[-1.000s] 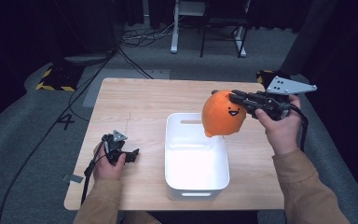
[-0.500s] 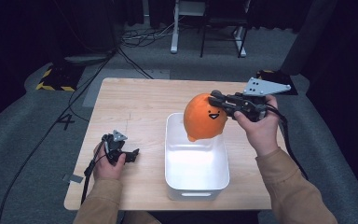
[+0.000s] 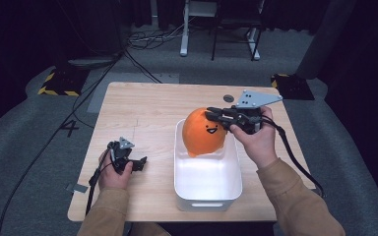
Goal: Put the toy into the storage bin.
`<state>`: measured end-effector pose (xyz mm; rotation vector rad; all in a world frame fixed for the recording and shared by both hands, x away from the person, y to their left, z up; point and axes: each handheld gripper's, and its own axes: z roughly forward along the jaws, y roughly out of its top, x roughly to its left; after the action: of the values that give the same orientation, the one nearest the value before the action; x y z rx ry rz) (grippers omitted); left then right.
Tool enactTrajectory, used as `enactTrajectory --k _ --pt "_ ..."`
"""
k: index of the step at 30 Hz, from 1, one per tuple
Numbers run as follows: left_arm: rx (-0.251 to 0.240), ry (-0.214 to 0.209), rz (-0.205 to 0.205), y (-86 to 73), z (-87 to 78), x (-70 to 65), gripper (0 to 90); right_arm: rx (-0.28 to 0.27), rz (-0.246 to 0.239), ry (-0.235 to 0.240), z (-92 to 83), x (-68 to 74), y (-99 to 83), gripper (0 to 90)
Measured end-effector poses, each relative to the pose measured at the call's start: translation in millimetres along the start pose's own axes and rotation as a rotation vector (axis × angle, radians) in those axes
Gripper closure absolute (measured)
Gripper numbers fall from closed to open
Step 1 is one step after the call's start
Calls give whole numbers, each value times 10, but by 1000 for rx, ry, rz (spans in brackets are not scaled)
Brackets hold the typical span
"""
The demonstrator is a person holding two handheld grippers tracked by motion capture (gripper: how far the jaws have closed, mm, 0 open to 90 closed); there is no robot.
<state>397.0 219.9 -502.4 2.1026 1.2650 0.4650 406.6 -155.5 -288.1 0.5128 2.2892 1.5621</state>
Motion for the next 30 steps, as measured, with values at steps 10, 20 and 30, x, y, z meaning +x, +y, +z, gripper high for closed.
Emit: enactTrajectory --k 10,20,30 --pt "0 0 0 0 0 0 114 88 -5 9 291 40 -233 805" --pt "0 0 0 0 0 0 113 172 9 14 512 63 -459 801" --pt "0 0 0 0 0 0 113 243 7 22 619 92 -486 797"
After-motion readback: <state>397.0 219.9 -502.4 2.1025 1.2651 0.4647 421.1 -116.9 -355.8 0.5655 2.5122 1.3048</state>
